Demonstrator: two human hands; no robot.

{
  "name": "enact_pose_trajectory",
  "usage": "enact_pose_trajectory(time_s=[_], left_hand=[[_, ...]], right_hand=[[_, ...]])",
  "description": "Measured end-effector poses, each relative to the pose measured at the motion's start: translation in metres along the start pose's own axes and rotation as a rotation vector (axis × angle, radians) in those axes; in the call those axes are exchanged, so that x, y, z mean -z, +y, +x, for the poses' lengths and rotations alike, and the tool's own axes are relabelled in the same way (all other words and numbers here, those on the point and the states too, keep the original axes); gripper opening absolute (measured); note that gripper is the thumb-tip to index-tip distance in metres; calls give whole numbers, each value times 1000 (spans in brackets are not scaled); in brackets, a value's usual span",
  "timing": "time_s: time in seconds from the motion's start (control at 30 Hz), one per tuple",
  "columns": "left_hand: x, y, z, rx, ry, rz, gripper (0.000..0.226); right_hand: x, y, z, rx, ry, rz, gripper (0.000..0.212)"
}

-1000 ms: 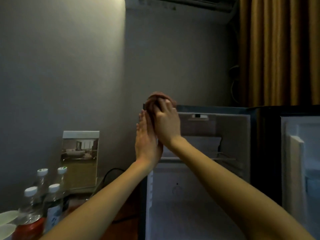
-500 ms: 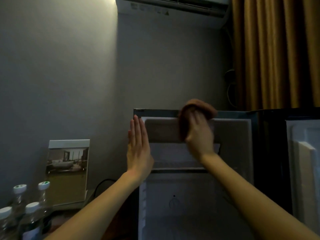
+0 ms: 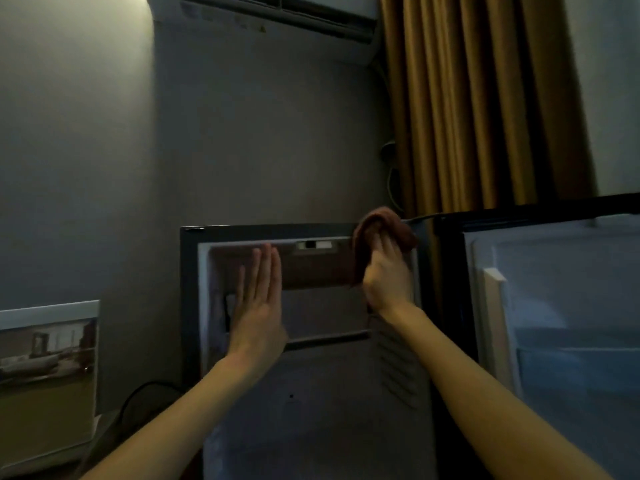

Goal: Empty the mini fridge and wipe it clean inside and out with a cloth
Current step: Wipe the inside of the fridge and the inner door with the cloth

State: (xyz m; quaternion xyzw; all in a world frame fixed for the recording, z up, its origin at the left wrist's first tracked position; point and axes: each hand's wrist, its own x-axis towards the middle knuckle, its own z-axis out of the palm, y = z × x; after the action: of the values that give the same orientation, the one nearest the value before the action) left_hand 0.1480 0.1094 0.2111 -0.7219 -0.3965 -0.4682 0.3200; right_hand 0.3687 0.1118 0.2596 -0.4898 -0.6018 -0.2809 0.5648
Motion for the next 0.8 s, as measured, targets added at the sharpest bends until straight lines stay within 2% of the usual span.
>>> enact_pose_trajectory(time_s=[0.13, 0.2, 0.37, 0.5, 0.63, 0.73, 0.8], left_hand=[[-12, 51, 31, -127, -49, 11, 103], [-15, 69, 43, -138, -72, 50, 97], [-18, 78, 47, -117, -117, 110, 93], [-22, 73, 46, -146, -81, 81, 95], [-26, 77, 39, -175, -101, 7, 91], [-41, 81, 12, -243, -194, -44, 86], [-55, 91, -21, -248, -323, -130, 86]], right_hand=[[17, 29, -7, -38, 166, 91, 38], [16, 25, -10, -24, 192, 96, 41], [-18, 45, -23, -366, 145, 180, 42], [-12, 41, -7, -441, 176, 130, 46], [-1, 36, 9, -420, 144, -62, 52], [-7, 40, -20, -421, 130, -102, 50], [-14, 46, -62, -414, 64, -171, 53]])
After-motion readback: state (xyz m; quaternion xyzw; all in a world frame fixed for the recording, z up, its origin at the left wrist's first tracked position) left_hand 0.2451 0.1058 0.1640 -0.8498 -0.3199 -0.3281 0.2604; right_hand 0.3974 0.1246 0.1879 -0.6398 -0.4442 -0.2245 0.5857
